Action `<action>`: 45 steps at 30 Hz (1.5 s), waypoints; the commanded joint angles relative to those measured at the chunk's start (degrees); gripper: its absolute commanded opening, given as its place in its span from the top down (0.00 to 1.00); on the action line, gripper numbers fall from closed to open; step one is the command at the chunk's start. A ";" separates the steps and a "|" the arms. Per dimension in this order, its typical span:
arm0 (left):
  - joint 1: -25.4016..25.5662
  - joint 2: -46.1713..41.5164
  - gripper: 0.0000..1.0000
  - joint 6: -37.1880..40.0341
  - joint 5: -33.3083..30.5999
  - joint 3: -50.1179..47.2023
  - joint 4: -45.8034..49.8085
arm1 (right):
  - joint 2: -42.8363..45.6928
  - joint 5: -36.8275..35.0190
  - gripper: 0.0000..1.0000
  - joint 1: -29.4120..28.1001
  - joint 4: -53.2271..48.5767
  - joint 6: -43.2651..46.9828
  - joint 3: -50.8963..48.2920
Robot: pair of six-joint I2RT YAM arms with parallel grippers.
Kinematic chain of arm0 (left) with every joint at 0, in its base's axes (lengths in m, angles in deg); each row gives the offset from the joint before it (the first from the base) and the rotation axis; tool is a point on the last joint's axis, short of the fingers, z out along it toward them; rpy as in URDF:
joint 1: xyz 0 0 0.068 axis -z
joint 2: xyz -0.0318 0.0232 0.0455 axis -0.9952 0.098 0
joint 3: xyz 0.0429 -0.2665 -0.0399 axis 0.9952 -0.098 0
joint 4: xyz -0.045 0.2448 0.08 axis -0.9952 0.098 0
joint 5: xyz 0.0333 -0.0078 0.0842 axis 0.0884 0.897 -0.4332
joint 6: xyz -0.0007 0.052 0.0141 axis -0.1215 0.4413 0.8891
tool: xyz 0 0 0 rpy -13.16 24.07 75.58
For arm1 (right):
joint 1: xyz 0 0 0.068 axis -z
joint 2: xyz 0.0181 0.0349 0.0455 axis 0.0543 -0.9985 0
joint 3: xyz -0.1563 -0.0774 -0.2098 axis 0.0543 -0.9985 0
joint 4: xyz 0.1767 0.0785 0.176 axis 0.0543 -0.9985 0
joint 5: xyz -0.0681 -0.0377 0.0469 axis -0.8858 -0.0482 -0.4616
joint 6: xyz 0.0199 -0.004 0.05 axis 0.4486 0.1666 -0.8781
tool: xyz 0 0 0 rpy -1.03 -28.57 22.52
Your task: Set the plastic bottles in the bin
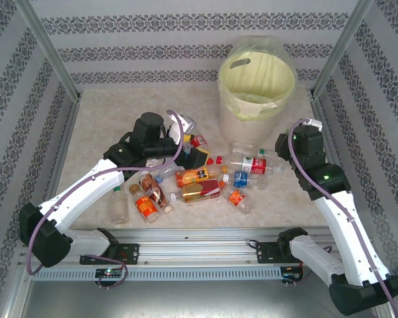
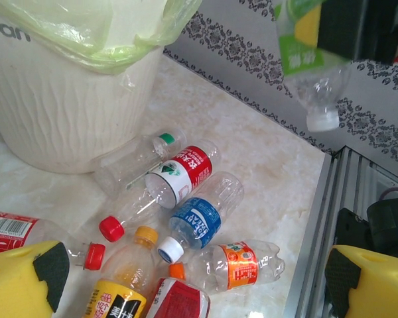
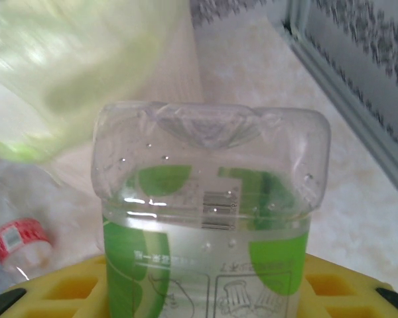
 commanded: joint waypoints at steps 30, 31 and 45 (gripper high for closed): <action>-1.38 -14.16 0.00 -6.19 6.12 -17.18 -31.86 | -33.67 15.17 0.54 2.00 13.24 23.41 40.89; -1.39 -14.30 0.00 -6.53 5.82 -17.58 -32.61 | -34.81 15.16 0.54 2.18 12.74 23.45 42.14; -2.31 -15.25 0.00 -7.35 3.25 -19.01 -34.26 | -47.79 20.74 0.54 5.45 7.70 23.79 52.83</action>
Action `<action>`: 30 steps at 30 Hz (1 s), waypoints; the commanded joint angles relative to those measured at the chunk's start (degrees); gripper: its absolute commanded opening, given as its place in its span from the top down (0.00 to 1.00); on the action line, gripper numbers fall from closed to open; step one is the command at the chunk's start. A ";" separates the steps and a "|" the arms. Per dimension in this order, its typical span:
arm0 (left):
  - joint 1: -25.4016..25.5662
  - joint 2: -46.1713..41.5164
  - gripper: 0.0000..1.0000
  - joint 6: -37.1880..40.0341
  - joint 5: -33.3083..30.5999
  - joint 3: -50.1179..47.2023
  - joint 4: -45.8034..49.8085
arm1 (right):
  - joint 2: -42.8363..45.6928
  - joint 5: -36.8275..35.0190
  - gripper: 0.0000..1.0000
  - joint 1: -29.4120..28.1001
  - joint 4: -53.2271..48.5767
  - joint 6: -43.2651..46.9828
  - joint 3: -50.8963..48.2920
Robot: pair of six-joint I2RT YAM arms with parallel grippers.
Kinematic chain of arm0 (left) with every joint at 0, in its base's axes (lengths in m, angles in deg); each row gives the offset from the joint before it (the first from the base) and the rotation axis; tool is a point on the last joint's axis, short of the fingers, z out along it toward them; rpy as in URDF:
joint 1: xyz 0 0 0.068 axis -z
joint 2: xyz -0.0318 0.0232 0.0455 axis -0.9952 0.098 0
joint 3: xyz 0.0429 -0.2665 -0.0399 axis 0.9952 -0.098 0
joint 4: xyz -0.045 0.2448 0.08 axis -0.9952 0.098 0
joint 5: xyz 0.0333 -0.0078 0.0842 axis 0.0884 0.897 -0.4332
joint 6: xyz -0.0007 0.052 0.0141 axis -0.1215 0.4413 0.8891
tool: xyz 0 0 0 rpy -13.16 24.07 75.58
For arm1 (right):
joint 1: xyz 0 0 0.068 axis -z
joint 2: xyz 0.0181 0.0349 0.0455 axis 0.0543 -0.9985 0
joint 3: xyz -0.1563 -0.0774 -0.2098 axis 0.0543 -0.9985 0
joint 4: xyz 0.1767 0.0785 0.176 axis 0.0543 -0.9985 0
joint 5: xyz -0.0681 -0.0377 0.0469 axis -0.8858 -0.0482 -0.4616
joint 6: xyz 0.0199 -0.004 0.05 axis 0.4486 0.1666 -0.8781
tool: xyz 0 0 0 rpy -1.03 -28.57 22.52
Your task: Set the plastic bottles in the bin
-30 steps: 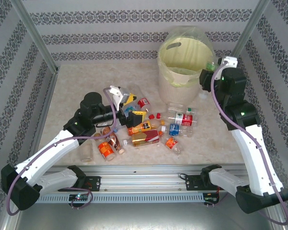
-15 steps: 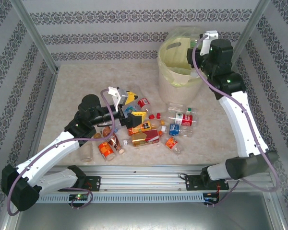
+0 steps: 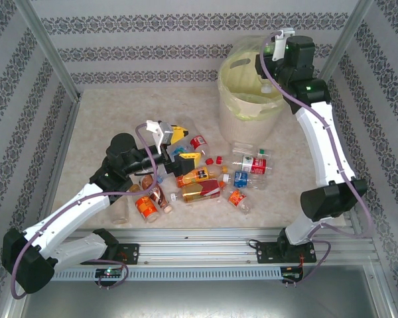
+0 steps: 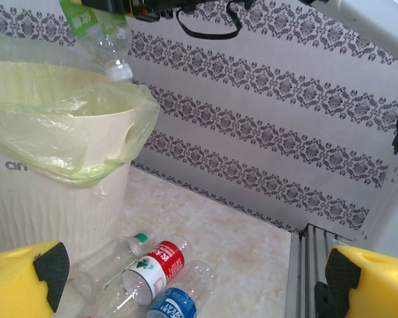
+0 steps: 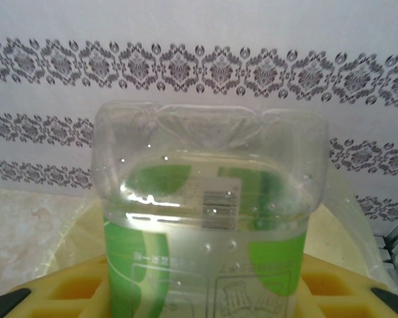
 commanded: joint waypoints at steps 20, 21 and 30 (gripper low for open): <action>-1.06 -0.25 0.00 0.64 -0.30 0.17 -1.46 | -17.95 10.74 0.54 3.76 -16.39 -4.46 12.79; -1.07 -0.25 0.00 0.65 -0.31 0.22 -1.42 | -18.78 10.86 0.54 3.77 -17.25 -4.62 13.30; -1.13 0.37 0.00 0.65 0.02 0.40 -1.29 | -27.25 9.87 0.53 3.85 -28.19 -5.69 22.53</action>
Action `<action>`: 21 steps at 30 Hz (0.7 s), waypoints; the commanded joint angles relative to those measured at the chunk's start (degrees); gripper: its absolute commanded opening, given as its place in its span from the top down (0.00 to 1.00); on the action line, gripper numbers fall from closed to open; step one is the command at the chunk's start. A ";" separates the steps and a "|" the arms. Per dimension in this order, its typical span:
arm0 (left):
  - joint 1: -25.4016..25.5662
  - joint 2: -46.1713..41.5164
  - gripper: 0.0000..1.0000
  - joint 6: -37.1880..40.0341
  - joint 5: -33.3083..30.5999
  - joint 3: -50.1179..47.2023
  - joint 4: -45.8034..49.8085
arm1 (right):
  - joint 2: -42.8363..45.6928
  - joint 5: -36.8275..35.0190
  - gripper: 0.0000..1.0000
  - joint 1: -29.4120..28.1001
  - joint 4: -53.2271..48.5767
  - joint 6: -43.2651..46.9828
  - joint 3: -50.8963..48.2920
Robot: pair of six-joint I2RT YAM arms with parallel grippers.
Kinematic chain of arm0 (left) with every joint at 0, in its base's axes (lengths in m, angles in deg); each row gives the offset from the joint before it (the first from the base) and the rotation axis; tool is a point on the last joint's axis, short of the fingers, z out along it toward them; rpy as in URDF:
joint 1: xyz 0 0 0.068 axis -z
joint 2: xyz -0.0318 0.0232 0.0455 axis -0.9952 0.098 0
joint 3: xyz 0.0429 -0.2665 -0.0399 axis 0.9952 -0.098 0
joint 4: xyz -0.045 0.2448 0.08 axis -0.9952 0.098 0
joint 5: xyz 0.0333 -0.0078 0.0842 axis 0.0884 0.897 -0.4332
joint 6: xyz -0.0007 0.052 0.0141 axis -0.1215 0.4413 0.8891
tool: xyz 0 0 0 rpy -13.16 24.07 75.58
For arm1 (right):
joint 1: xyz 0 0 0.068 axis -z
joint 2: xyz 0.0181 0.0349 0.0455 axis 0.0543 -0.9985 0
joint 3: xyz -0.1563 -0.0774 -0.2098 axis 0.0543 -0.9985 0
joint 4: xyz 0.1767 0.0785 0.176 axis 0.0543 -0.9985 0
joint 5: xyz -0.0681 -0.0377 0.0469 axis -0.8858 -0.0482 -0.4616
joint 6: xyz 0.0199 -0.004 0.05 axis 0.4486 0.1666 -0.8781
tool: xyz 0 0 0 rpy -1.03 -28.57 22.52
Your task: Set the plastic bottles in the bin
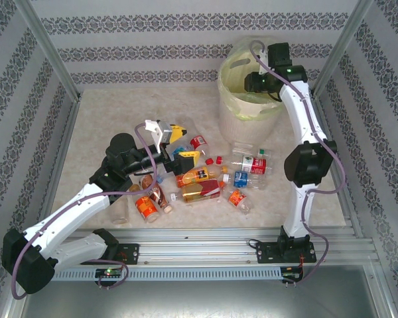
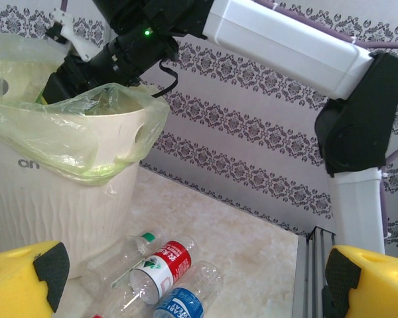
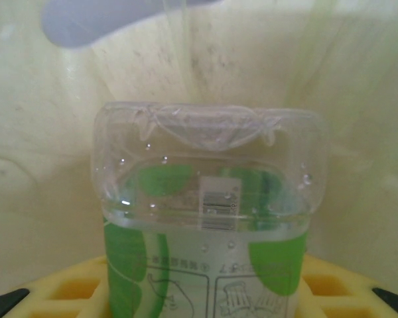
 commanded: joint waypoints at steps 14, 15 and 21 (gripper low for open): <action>-0.78 0.30 0.00 0.61 1.40 0.47 -1.13 | -2.71 -0.07 0.32 0.27 -8.37 -3.13 6.26; -0.79 0.30 0.00 0.61 1.38 0.45 -1.18 | -2.45 -0.06 0.30 0.27 -8.46 -3.18 6.59; -0.80 0.26 0.00 0.57 1.45 0.44 -1.27 | -0.23 -0.27 0.21 0.53 -9.69 -3.03 9.00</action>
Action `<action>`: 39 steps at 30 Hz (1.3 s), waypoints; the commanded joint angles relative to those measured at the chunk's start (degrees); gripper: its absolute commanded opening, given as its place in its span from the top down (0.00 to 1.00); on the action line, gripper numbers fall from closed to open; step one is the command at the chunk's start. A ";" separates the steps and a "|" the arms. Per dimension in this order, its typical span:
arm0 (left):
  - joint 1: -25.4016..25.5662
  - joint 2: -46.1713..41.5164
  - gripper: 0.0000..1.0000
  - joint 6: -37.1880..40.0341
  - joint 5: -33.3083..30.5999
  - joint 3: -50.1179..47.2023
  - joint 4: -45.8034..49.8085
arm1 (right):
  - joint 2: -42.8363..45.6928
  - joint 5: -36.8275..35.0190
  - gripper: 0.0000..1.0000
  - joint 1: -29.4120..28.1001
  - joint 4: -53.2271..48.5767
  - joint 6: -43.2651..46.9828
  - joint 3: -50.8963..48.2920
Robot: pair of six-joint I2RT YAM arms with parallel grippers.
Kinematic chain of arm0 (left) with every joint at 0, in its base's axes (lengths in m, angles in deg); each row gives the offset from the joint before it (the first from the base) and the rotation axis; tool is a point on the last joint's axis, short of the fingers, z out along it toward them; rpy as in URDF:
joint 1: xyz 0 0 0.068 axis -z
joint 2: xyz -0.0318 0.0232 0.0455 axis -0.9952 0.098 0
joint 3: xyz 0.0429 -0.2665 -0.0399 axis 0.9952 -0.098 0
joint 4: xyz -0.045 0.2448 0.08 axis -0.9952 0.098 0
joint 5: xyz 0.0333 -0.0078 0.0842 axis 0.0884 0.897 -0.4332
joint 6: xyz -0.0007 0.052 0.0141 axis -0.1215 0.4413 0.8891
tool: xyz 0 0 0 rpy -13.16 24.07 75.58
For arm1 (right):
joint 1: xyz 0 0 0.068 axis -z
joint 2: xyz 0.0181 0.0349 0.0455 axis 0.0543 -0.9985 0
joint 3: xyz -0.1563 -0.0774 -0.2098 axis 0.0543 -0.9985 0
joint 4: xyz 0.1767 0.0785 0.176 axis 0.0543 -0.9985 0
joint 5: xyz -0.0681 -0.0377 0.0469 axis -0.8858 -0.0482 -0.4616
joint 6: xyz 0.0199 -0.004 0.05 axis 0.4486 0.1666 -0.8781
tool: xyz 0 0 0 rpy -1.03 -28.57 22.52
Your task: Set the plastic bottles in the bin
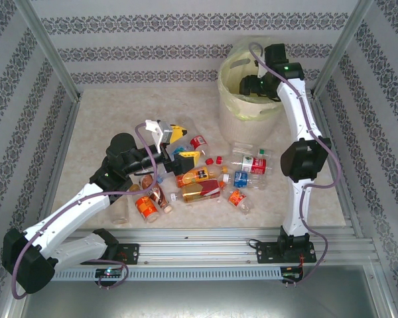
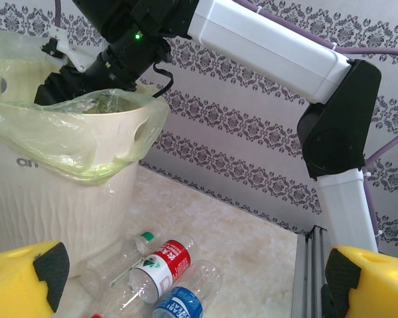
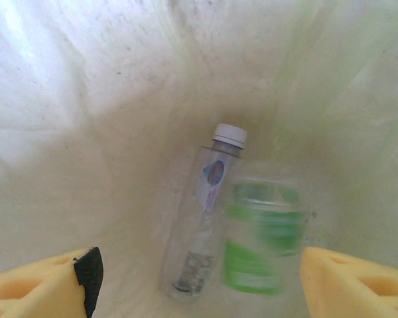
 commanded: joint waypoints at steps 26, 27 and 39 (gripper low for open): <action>-0.74 0.25 0.00 2.45 1.34 1.43 2.81 | 40.82 -0.11 0.15 -3.67 8.57 0.14 -30.73; -0.74 0.28 0.00 2.54 1.53 1.55 3.05 | 42.64 -0.21 0.15 -4.00 8.89 -0.07 -33.00; -0.74 0.71 0.00 2.91 1.97 1.78 3.87 | 61.47 -2.18 0.13 -11.50 9.07 -8.23 -63.33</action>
